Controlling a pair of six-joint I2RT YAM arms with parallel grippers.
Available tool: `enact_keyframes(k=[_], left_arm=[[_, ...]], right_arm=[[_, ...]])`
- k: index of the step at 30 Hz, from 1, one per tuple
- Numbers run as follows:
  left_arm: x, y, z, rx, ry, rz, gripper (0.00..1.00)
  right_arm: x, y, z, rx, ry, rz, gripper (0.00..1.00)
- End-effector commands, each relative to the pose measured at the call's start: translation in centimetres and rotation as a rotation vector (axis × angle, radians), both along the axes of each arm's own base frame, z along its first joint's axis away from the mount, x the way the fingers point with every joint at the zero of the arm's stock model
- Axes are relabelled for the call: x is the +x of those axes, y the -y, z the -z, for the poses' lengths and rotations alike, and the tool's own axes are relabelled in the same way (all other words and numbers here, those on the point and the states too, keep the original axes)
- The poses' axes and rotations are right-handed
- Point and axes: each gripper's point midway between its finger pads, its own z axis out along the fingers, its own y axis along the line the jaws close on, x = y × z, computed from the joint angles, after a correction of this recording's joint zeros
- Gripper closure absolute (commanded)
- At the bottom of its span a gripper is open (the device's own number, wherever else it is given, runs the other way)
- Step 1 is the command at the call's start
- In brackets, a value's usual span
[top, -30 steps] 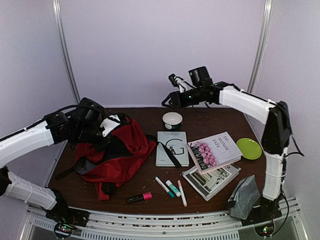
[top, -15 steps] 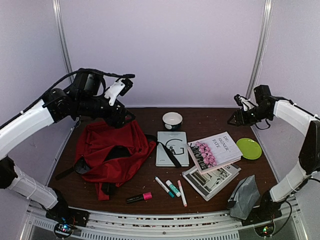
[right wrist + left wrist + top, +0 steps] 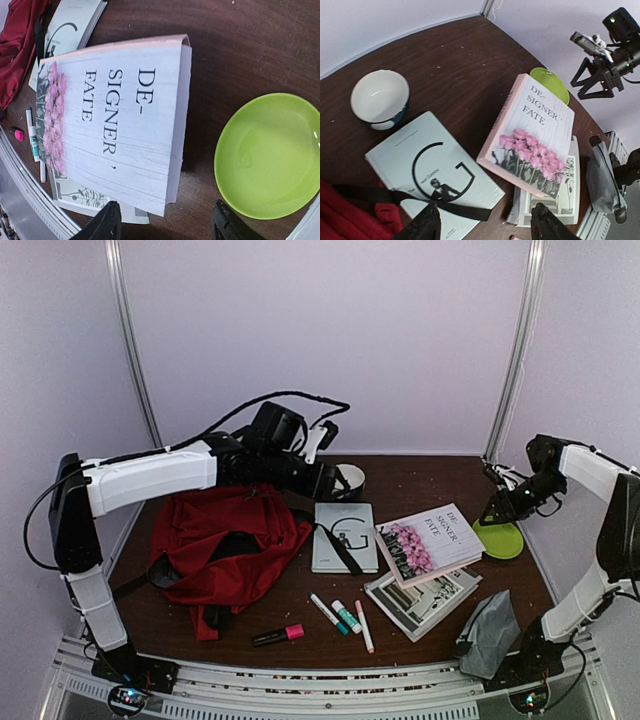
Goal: Pack the student bag
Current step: Pick up the book.
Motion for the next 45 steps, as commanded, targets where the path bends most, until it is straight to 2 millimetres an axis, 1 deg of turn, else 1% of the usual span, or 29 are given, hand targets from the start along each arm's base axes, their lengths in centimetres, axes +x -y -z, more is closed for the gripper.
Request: enact_keyframes(k=[1,3,5,9,12,17,19,23,27,31,35,38,39,40,45], left_arm=[[-1.2,5.3,-0.7,-0.088,-0.037,0.072,0.36],[-2.1,6.5,0.6,-0.043,-0.05,0.103,0.36],[-3.2,7.1,1.3,0.016,-0.025,0.127,0.37],[-4.4,7.3,3.2,0.071,-0.029,0.148,0.36],[-5.5,7.8,4.9,0.091,-0.072,0.197,0.4],[-6.1,8.2,7.7,0.15,-0.111,0.231,0.41],[-6.2,8.3,8.2,0.164,-0.125,0.23,0.4],[-6.2,8.7,8.4,0.157,-0.147,0.233,0.4],[-6.0,9.0,9.4,0.165,-0.166,0.223,0.4],[-6.3,9.5,10.2,0.161,-0.198,0.241,0.41],[-6.3,9.4,11.1,0.175,-0.207,0.236,0.41],[-6.4,9.5,11.8,0.183,-0.217,0.242,0.41],[-6.4,9.5,12.0,0.187,-0.221,0.243,0.41],[-6.4,9.6,12.1,0.188,-0.223,0.245,0.42],[-6.4,9.7,12.7,0.194,-0.229,0.249,0.42]], right_arm=[[-1.0,-0.1,1.6,0.025,-0.087,-0.076,0.36],[-0.9,0.1,2.4,0.025,-0.111,-0.082,0.36],[-0.9,0.1,3.2,0.031,-0.141,-0.092,0.35],[-0.8,-0.3,4.4,0.068,-0.201,-0.108,0.36],[-0.5,-0.6,4.9,0.102,-0.227,-0.11,0.36],[0.3,-0.9,5.6,0.142,-0.256,-0.116,0.36],[0.6,-1.1,5.9,0.162,-0.273,-0.117,0.36],[1.6,-1.7,5.7,0.22,-0.295,-0.109,0.36],[2.4,-2.1,5.8,0.254,-0.313,-0.112,0.36],[2.9,-2.6,5.7,0.282,-0.319,-0.124,0.35],[2.4,-3.6,5.5,0.335,-0.349,-0.162,0.33],[1.7,-4.3,5.7,0.358,-0.379,-0.194,0.26],[1.6,-4.4,5.9,0.358,-0.387,-0.197,0.21],[1.5,-4.4,6.1,0.355,-0.39,-0.194,0.2],[1.5,-4.4,7.0,0.35,-0.408,-0.174,0.24]])
